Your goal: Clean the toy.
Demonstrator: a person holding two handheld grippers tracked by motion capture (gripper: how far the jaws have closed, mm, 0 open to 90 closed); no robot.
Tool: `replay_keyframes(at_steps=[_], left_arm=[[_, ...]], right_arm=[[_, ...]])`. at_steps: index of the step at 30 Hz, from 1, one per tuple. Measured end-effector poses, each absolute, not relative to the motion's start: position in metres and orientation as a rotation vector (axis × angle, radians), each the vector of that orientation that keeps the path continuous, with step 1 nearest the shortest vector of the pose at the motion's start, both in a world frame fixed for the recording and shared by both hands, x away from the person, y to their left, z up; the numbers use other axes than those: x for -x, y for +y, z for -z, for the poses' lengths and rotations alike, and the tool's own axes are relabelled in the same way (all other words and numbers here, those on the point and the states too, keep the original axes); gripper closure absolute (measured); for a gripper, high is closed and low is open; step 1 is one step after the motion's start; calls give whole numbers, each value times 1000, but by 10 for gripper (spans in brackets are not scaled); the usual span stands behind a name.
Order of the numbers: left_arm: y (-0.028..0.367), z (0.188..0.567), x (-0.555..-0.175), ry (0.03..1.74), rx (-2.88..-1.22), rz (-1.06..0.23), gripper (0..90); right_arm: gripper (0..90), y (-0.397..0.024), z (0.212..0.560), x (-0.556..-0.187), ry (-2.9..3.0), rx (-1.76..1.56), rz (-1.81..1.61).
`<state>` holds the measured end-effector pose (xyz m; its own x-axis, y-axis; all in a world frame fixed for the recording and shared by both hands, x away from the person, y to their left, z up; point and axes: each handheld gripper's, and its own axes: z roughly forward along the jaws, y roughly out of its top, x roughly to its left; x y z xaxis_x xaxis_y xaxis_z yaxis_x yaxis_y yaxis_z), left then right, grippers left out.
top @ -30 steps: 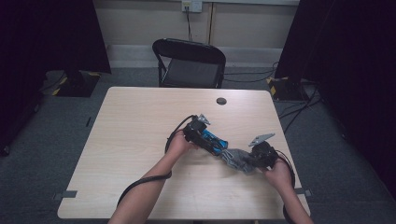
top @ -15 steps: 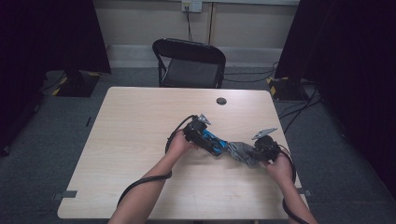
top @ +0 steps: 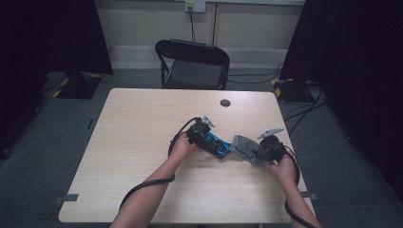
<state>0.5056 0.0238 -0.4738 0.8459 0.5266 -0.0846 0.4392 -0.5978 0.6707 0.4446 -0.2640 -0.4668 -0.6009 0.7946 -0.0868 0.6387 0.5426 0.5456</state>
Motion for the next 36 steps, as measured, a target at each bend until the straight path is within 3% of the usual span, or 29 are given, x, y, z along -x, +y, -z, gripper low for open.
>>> replay_keyframes(at_steps=[15,23,36], left_arm=[[24,474,-506,690,-2302,-160,154],[23,474,-506,693,-2296,-161,151],[22,474,-505,701,-2300,-163,148]], right_arm=[[755,-270,440,-414,2458,-1078,-832],[755,-253,425,-389,2516,-926,-926],[754,-215,445,-361,2735,-727,-1002]])
